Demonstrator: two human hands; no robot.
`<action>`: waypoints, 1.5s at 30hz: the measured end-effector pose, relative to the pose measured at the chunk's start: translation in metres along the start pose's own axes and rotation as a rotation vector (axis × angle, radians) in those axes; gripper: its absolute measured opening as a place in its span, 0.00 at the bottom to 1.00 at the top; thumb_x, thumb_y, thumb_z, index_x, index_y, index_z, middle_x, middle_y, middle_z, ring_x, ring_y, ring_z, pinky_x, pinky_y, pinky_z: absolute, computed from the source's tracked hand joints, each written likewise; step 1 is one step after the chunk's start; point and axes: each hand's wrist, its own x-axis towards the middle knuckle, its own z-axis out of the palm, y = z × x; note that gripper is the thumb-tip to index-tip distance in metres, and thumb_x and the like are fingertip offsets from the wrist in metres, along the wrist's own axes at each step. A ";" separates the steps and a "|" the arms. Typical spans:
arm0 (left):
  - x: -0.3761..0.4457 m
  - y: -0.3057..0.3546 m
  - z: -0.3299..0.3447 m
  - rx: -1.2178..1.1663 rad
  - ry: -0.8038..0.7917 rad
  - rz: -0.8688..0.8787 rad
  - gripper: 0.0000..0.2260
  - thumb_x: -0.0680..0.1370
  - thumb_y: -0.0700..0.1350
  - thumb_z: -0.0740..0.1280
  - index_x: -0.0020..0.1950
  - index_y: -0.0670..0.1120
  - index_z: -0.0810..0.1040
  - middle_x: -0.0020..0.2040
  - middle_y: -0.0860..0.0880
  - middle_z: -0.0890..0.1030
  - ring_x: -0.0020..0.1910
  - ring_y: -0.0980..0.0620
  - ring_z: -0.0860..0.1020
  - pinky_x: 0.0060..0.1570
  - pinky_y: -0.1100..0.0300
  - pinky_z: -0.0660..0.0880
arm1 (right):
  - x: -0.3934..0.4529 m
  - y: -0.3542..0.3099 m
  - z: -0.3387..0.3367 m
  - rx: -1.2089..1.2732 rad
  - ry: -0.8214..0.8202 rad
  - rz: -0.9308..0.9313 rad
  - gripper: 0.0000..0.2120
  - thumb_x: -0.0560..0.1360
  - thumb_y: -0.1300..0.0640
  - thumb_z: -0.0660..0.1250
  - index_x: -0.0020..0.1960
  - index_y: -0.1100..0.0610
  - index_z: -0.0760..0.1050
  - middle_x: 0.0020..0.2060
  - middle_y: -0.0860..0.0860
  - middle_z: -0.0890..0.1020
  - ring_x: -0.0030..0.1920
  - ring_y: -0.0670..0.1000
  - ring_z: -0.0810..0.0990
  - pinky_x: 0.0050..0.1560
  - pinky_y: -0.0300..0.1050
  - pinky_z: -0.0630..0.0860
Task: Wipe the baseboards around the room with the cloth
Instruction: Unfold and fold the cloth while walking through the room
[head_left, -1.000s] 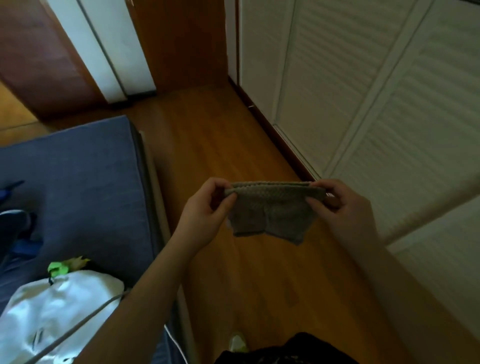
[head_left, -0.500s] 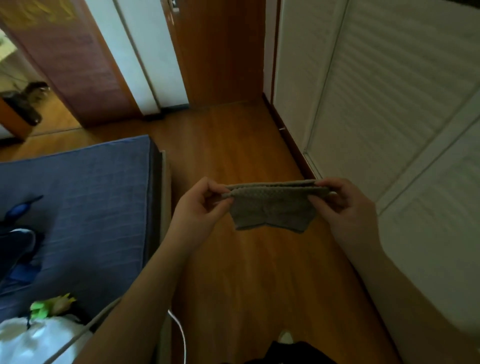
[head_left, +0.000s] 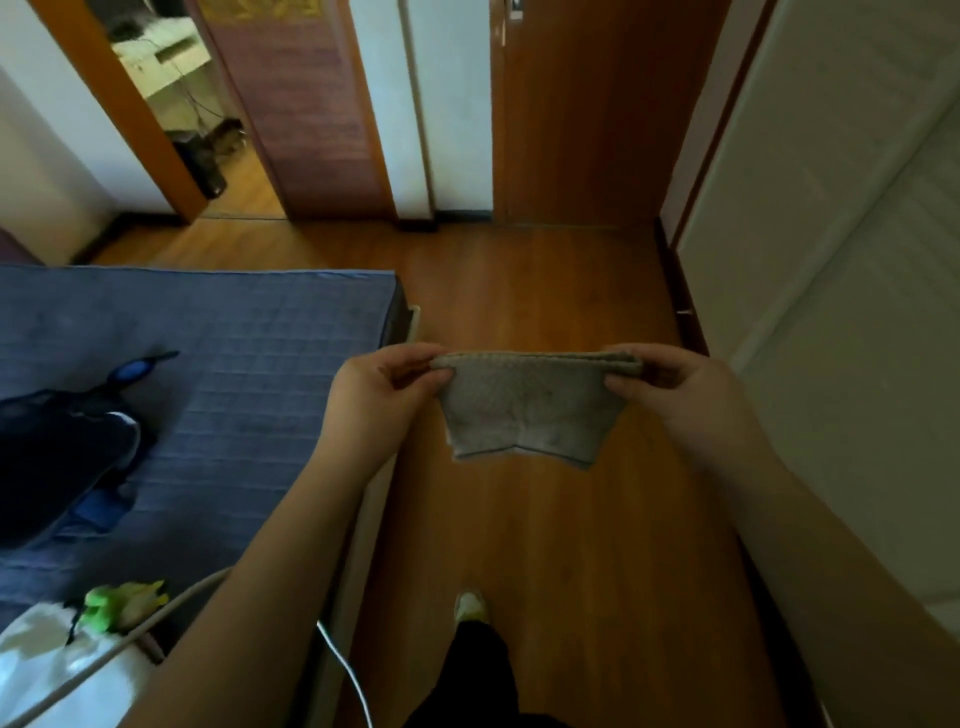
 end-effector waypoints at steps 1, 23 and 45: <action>0.017 -0.009 -0.004 0.006 0.002 0.014 0.12 0.77 0.42 0.71 0.49 0.61 0.82 0.47 0.61 0.84 0.49 0.60 0.82 0.49 0.66 0.79 | 0.022 0.002 0.007 0.012 -0.016 0.018 0.13 0.71 0.59 0.74 0.44 0.40 0.85 0.46 0.39 0.85 0.49 0.37 0.82 0.45 0.27 0.75; 0.409 -0.072 0.082 -0.122 0.025 -0.231 0.04 0.81 0.58 0.60 0.53 0.63 0.73 0.46 0.65 0.79 0.45 0.64 0.79 0.46 0.56 0.76 | 0.424 0.044 -0.018 -0.038 0.063 -0.129 0.08 0.80 0.44 0.58 0.51 0.43 0.74 0.42 0.39 0.79 0.42 0.43 0.79 0.39 0.34 0.75; 0.697 -0.176 0.071 -0.251 0.313 -0.407 0.05 0.83 0.54 0.61 0.54 0.61 0.76 0.49 0.60 0.82 0.48 0.58 0.82 0.48 0.54 0.80 | 0.786 0.095 0.059 -0.011 0.014 -0.089 0.12 0.82 0.51 0.61 0.62 0.47 0.77 0.55 0.40 0.82 0.56 0.39 0.78 0.53 0.36 0.78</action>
